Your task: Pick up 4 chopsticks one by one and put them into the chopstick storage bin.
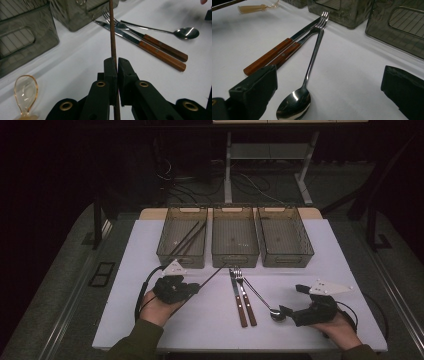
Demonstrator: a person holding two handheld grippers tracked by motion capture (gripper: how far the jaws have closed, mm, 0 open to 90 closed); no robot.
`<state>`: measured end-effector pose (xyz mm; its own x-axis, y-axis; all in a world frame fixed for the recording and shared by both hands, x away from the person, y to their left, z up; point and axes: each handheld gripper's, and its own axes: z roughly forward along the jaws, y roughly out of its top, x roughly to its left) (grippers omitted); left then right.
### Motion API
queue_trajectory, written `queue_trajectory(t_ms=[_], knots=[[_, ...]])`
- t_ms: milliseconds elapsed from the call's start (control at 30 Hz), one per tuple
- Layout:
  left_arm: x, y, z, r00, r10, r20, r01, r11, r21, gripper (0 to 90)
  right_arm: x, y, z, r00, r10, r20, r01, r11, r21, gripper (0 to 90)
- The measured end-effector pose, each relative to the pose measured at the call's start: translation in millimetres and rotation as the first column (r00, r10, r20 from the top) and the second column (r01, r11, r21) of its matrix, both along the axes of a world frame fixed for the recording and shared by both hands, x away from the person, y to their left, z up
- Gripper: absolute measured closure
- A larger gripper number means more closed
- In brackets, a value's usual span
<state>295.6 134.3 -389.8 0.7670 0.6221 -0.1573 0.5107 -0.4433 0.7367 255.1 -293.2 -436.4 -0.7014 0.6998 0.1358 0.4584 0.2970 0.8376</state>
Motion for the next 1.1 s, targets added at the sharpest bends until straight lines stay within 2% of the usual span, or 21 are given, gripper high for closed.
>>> queue_trajectory(t_ms=[467, 733, 967, 1100], knots=[[15.2, 5.8, 14.9, 0.9994, 0.011, 0.032, -0.01, 0.9989, -0.045, 85.7, 0.3, 0.0, -0.1, 1.0, -0.004, -0.002, 0.004, 1.0, 0.001, 0.8], [33.4, 9.8, 22.5, 0.9979, 0.032, 0.055, -0.028, 0.9971, -0.071, 85.7, 0.4, -0.1, -0.3, 1.0, -0.002, -0.001, 0.002, 1.0, -0.001, 0.8], [53.9, 13.0, 26.5, 0.9969, 0.055, 0.057, -0.049, 0.9945, -0.092, 85.7, 0.4, -0.4, -0.2, 1.0, -0.005, -0.003, 0.005, 1.0, 0.002, 0.8], [67.1, 12.7, 31.0, 0.9961, 0.069, 0.055, -0.063, 0.9938, -0.091, 85.7, 0.4, -0.5, -0.1, 1.0, -0.005, -0.003, 0.005, 1.0, 0.003, 0.8]])
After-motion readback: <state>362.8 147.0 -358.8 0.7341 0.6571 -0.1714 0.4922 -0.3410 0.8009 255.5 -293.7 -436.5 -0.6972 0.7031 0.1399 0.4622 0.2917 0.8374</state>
